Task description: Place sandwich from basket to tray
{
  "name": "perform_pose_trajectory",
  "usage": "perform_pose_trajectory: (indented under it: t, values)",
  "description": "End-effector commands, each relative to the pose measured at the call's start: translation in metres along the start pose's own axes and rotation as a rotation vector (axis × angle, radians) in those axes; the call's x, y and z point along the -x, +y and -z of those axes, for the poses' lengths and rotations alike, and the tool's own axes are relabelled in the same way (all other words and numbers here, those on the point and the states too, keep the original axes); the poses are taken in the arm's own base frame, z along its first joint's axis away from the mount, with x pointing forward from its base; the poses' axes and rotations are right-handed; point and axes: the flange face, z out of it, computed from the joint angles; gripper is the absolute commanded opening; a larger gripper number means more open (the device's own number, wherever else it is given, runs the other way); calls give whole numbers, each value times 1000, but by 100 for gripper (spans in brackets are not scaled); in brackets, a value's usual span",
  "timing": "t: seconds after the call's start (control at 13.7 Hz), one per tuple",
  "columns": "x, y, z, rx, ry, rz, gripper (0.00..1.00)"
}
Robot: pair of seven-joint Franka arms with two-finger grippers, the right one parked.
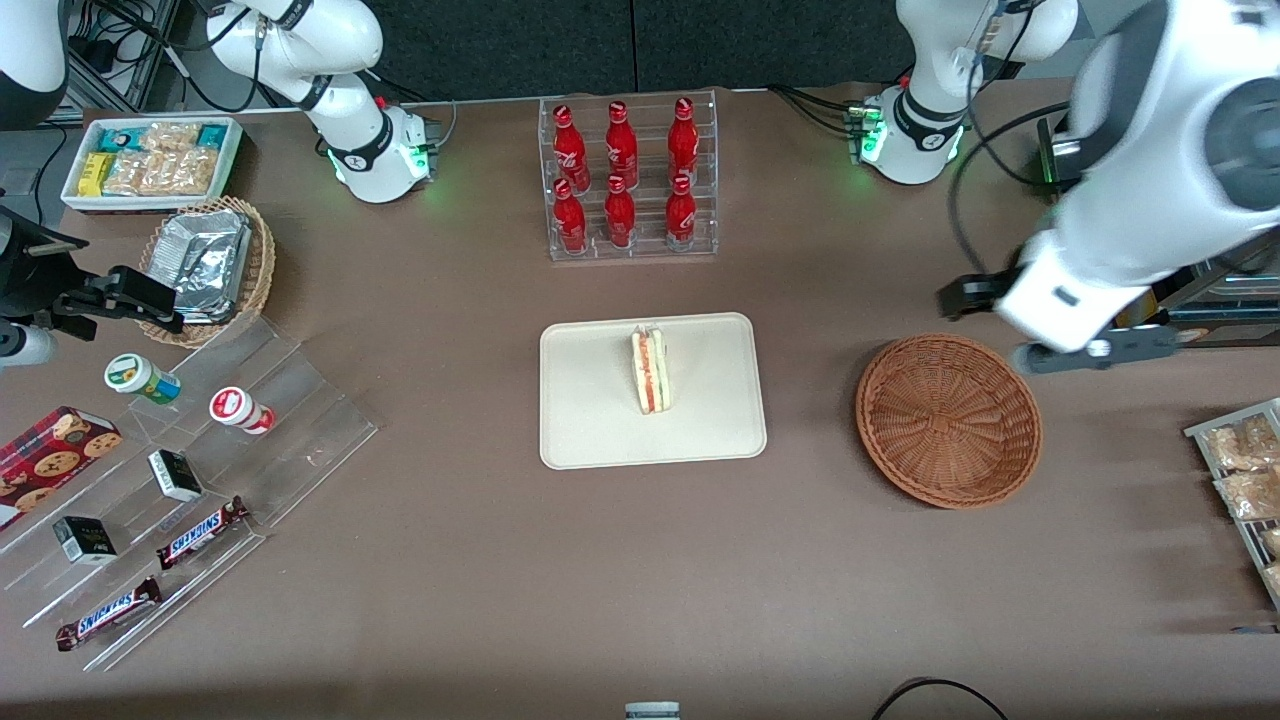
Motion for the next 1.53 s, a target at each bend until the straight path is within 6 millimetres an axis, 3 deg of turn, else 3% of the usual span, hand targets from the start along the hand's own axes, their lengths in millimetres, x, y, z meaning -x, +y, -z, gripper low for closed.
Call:
perform_pose_trajectory:
  t: [0.0,0.51,0.8,0.95,1.17,1.31,1.46]
  values:
    - [10,-39,14,18,3,-22,99]
    - [28,-86,27,43,5,-36,99]
    - [30,-87,18,43,-14,-37,99]
    - [31,-99,16,57,-20,-21,99]
    - [41,-91,17,57,-20,-49,99]
    - [55,-97,13,24,-15,-69,99]
    - [54,-100,14,17,-14,-106,99]
